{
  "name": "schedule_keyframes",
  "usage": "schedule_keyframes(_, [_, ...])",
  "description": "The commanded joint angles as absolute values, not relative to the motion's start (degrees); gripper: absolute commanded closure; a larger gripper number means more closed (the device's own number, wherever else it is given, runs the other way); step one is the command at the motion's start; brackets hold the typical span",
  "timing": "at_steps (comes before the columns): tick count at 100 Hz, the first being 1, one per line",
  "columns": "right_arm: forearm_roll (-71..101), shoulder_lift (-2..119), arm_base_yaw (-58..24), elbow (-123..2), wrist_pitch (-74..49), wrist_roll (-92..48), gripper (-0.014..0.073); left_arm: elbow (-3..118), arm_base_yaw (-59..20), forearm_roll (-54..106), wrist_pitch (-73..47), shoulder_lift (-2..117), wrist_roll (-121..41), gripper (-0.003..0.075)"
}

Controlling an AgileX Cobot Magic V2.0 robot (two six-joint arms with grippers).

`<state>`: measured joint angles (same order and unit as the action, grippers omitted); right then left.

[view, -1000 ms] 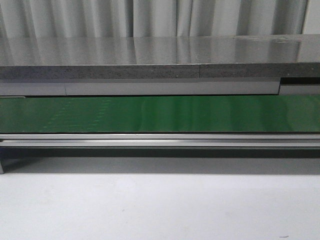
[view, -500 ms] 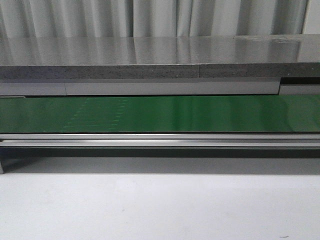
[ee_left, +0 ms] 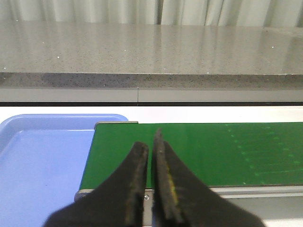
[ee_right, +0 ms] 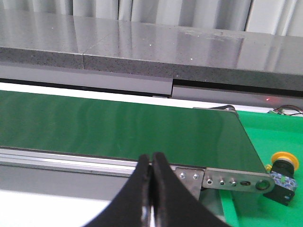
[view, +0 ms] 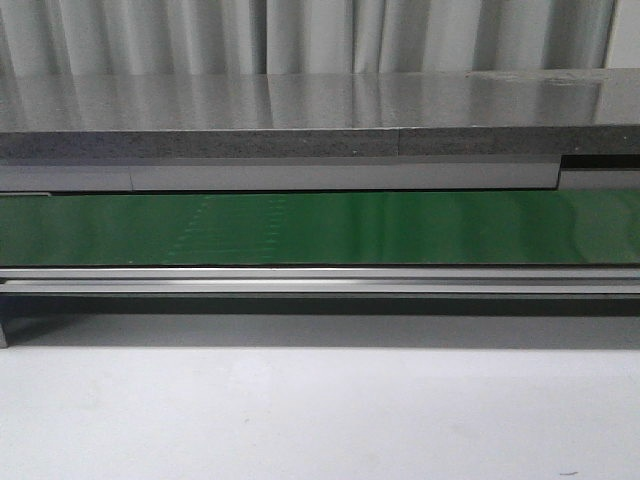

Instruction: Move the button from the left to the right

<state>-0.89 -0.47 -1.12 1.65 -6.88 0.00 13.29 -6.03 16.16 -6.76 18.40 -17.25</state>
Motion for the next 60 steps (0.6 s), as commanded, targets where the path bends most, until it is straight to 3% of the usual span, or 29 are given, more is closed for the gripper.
schedule_keyframes(1, [-1.5,-1.5,-1.0,1.7,-2.5,0.0,0.0662,14.9,-6.5,16.6,-2.1,18.8,-17.2,0.0715])
schedule_keyframes(32, [-1.5,-1.5,-1.0,1.7,-2.5,0.0,0.0662,14.8,-6.9,11.2,-0.7,18.0,-11.4,0.0715])
schedule_keyframes(60, [-1.5,-1.5,-1.0,1.7,-2.5,0.0,0.0662,9.1,-9.1,3.3,-0.8,8.9,-3.1,0.0715])
